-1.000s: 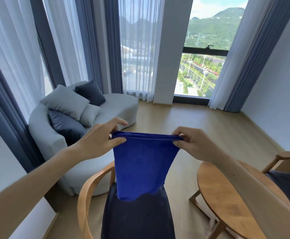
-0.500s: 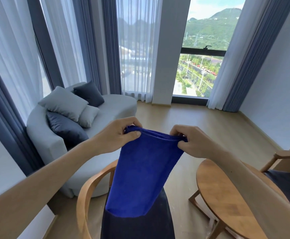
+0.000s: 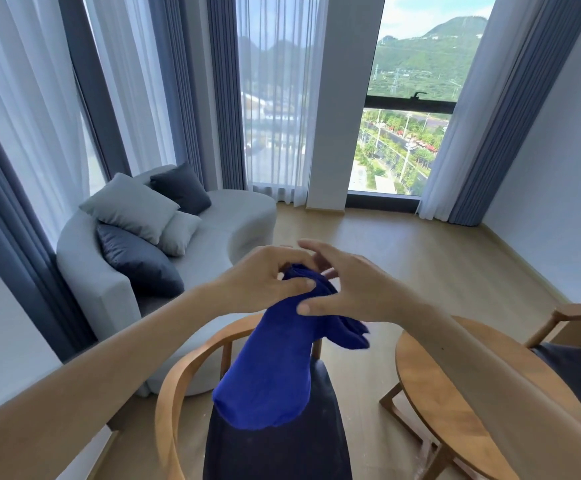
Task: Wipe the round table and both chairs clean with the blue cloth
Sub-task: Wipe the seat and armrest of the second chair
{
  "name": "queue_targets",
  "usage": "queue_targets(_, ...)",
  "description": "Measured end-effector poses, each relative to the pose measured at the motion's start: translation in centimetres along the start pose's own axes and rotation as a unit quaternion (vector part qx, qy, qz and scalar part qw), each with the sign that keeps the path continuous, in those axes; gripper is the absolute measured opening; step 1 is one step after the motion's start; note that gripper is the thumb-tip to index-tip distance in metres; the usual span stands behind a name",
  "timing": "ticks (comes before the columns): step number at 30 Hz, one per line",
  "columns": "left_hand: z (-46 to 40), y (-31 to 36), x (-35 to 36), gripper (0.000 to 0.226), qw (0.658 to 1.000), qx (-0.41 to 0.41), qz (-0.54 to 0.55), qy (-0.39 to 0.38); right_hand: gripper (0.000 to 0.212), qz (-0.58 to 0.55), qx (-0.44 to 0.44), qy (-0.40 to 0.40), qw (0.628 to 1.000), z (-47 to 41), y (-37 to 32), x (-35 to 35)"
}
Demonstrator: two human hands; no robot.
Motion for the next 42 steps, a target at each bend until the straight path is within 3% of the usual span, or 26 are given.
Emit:
queue_targets(2,-0.3,-0.5,0.1,0.018,0.998,-0.017,0.048,0.028,0.052,0.008,-0.010,0.030,0.999,-0.7,-0.9,-0.4)
queue_targets(5,0.1,-3.1,-0.2,0.031,0.974,-0.105,0.190,0.063,0.039,0.025,0.000,0.025,0.999,-0.7,-1.2,-1.0)
queue_targets(7,0.6,-4.4,1.2,0.028,0.940,-0.130,0.314,0.018,0.023,0.034,-0.015,0.026,0.999,-0.5,-1.6,-1.2)
queue_targets(9,1.3,-5.3,2.8,0.031,0.918,-0.135,0.371,-0.032,0.014,0.007,-0.021,0.036,0.999,-0.3,-1.8,-1.3)
queue_targets(13,2.7,-7.2,6.1,0.053,0.938,-0.134,0.296,-0.124,0.024,-0.036,-0.016,0.051,0.998,0.3,-1.9,-2.1)
queue_targets(18,4.3,-9.1,8.1,0.040,0.952,-0.122,0.239,-0.148,0.025,-0.078,-0.007,0.087,0.993,1.5,-1.3,-4.6)
queue_targets(22,4.4,-10.1,6.2,0.028,0.988,-0.106,0.000,-0.112,0.023,-0.066,0.015,0.113,0.991,2.4,-0.1,-5.4)
queue_targets(25,3.8,-10.2,4.1,0.016,0.984,-0.105,-0.116,-0.082,0.022,-0.031,0.039,0.123,0.991,3.3,1.1,-5.3)
queue_targets(30,3.2,-10.7,1.8,0.023,0.960,-0.184,-0.169,-0.124,0.034,0.091,0.079,0.057,0.991,4.3,3.1,-4.0)
queue_targets(34,2.5,-8.9,0.8,0.025,0.950,-0.135,-0.249,-0.132,0.033,0.138,0.080,-0.024,0.987,4.2,3.9,-1.8)
queue_targets(38,2.6,-6.8,1.2,0.037,0.954,-0.102,-0.238,-0.152,0.028,0.151,0.104,-0.071,0.980,4.2,5.1,0.8)
queue_targets(42,3.2,-5.4,1.6,0.017,0.951,-0.048,-0.259,-0.159,0.022,0.129,0.118,-0.084,0.981,4.4,6.2,3.0)
Point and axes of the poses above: each hand's wrist, its own z-axis away from the middle knuckle, its own x-axis out of the palm, y = z × x, the point moved 8 cm from there along -z, towards the middle knuckle, and after that the axes turned 7 degrees about -x, right-handed, at the moved point
